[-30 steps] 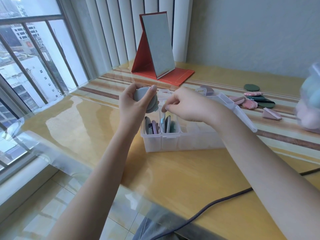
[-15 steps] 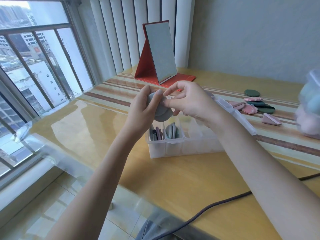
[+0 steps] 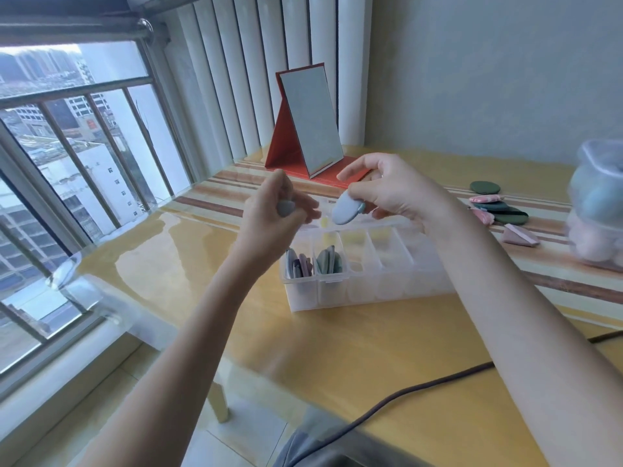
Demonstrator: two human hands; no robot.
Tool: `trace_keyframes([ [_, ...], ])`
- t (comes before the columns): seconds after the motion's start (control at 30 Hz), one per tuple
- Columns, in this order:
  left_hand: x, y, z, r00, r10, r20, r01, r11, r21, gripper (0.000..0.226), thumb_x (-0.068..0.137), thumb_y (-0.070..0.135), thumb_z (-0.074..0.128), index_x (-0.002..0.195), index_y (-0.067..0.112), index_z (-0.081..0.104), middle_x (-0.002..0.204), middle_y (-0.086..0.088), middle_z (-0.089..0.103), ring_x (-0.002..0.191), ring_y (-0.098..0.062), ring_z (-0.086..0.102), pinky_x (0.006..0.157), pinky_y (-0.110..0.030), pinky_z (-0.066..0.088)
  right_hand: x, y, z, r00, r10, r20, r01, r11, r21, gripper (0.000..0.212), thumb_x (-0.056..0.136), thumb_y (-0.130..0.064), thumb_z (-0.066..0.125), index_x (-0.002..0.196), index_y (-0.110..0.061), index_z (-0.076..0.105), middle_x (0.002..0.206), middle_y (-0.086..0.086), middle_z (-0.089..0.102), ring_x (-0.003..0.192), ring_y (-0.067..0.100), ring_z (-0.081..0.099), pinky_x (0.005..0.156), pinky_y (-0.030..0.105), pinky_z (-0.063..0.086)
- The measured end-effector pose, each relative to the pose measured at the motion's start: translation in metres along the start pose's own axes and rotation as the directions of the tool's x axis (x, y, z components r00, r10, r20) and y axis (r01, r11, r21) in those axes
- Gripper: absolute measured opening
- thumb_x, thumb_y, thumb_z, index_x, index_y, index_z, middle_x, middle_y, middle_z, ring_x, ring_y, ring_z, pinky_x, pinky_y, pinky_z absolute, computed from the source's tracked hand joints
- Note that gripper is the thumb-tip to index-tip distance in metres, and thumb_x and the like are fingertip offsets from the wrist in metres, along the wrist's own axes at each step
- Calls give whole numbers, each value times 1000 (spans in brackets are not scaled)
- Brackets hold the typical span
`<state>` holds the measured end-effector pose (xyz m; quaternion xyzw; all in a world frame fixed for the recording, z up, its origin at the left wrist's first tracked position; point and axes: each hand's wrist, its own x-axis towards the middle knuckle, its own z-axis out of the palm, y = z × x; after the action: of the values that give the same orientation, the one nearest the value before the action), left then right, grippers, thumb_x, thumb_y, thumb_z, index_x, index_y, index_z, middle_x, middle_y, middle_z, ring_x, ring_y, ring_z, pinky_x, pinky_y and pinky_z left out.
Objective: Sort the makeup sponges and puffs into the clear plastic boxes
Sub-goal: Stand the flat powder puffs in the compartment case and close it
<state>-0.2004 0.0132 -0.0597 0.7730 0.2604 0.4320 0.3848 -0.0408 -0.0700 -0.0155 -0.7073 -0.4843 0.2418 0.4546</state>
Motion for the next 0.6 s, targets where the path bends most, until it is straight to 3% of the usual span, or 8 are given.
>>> trace_keyframes([
  [0.1, -5, 0, 2, 952, -5, 307, -54, 982, 184, 36, 73, -18, 44, 93, 12, 45, 80, 1, 72, 58, -12, 57, 51, -23, 46, 0, -1, -4, 999, 18, -34, -20, 998, -56, 22, 85, -13, 54, 102, -21, 65, 81, -3, 63, 60, 11, 55, 55, 23, 46],
  [0.17, -5, -1, 5, 909, -3, 417, -98, 970, 222, 38, 67, -20, 40, 88, 10, 53, 80, 2, 71, 66, -9, 61, 61, -27, 51, -1, -1, -6, 999, 33, -26, -35, 995, -98, 21, 86, -15, 52, 101, -20, 66, 81, -2, 62, 59, 12, 53, 54, 23, 45],
  [0.23, -4, -2, 7, 893, 23, 450, -154, 955, 255, 42, 64, -21, 39, 82, 9, 61, 83, 2, 68, 79, -4, 62, 75, -25, 51, -1, -2, -6, 998, 48, 27, -44, 989, -140, 19, 88, -17, 51, 101, -20, 65, 79, -1, 61, 55, 11, 54, 52, 22, 46],
  [0.37, -1, -1, 6, 866, -29, 499, -191, 903, 384, 43, 70, -17, 39, 84, 13, 66, 85, 7, 65, 79, 1, 54, 67, -7, 39, -1, -3, -1, 992, 75, 106, -59, 987, -148, 19, 89, -14, 50, 101, -18, 64, 76, 1, 62, 48, 11, 57, 47, 20, 46],
  [0.5, 5, -1, 8, 833, -28, 552, -283, 836, 470, 40, 77, -13, 41, 89, 11, 70, 85, 1, 62, 83, -13, 52, 71, -22, 41, -2, -4, 1, 990, 64, 127, -43, 985, -167, 19, 90, -13, 49, 100, -18, 64, 75, 0, 61, 45, 8, 57, 44, 17, 46],
  [0.6, 7, 0, 8, 816, -38, 576, -324, 796, 511, 44, 80, -13, 40, 86, 16, 73, 85, 8, 57, 86, -12, 47, 75, -21, 37, -3, -5, 3, 987, 64, 150, -37, 984, -176, 19, 91, -13, 49, 101, -19, 64, 77, 1, 60, 48, 9, 57, 46, 19, 46],
])
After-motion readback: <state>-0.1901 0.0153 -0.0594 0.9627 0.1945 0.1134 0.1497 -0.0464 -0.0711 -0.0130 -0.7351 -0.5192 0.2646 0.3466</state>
